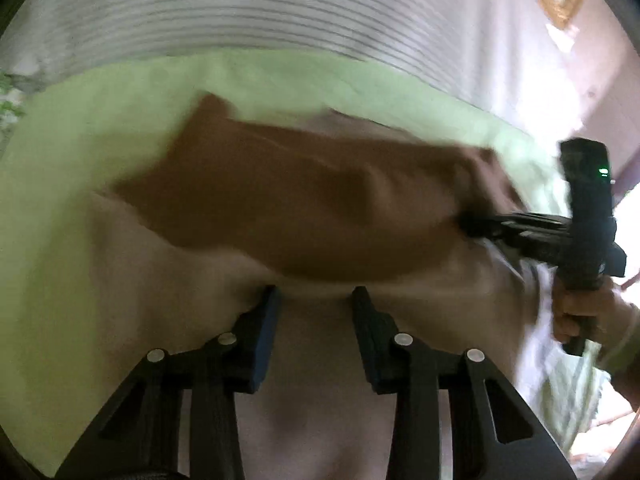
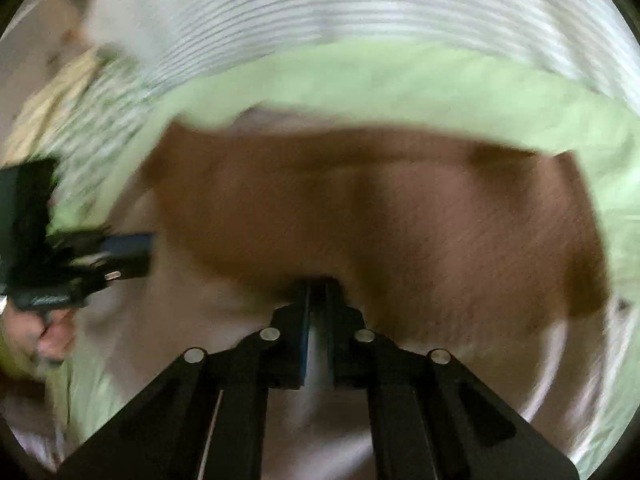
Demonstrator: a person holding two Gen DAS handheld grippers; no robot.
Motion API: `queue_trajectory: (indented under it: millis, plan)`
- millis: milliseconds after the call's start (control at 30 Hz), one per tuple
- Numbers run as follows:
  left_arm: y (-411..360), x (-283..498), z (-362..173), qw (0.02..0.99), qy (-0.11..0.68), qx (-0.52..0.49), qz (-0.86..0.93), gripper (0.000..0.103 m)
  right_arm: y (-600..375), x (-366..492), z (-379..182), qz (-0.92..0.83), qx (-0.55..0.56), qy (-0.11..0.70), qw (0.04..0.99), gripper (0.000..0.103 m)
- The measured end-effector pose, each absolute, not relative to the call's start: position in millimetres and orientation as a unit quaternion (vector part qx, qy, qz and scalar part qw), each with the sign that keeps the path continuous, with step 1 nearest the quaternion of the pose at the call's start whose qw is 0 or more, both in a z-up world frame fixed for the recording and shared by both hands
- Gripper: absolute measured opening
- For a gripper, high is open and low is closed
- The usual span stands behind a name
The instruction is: Fold small clothes
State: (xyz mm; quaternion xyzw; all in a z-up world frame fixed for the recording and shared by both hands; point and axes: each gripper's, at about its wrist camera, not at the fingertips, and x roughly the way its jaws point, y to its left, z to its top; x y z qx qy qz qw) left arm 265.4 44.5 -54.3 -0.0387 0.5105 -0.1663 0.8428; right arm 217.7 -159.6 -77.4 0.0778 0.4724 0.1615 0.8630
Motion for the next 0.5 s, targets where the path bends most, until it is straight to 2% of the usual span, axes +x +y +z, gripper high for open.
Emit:
queue_trajectory:
  millis: [33, 67, 100, 167, 300, 333, 400, 467, 500]
  plan:
    - [55.9, 274.1, -55.9, 0.847, 0.509, -0.041, -0.149, 0.033, -167.6, 225.0, -78.0, 0.139, 0.087, 0.468, 0.869, 0.006]
    - [65.2, 279.3, -56.9, 0.847, 0.51, -0.049, -0.14, 0.023, -176.9, 230.5, -78.9, 0.117, 0.1, 0.46, 0.875, 0.001]
    - [73.9, 284.0, -58.1, 0.847, 0.511, -0.059, -0.135, 0.013, -183.3, 233.2, -80.1, 0.101, 0.112, 0.454, 0.878, 0.0]
    - [88.7, 290.1, -59.8, 0.846, 0.51, -0.08, -0.132, 0.01, -198.3, 235.8, -79.3, 0.071, 0.149, 0.436, 0.885, 0.0]
    - [96.2, 283.3, -54.9, 0.85, 0.504, -0.089, -0.122, 0.011, -232.4, 226.6, -75.2, -0.008, 0.216, 0.397, 0.892, 0.0]
    - [93.5, 279.1, -50.8, 0.852, 0.501, -0.088, -0.122, 0.014, -239.2, 222.7, -73.6, -0.009, 0.232, 0.39, 0.891, 0.001]
    - [83.8, 273.5, -37.9, 0.857, 0.492, -0.076, -0.134, 0.047, -243.2, 218.1, -69.6, 0.019, 0.249, 0.392, 0.886, 0.003]
    - [65.2, 269.2, -25.2, 0.864, 0.479, -0.045, -0.148, 0.06, -239.7, 212.3, -62.3, 0.035, 0.232, 0.395, 0.888, 0.003]
    - [55.4, 268.6, -19.9, 0.863, 0.475, -0.037, -0.165, 0.061, -236.2, 207.6, -56.8, 0.043, 0.219, 0.393, 0.892, 0.003]
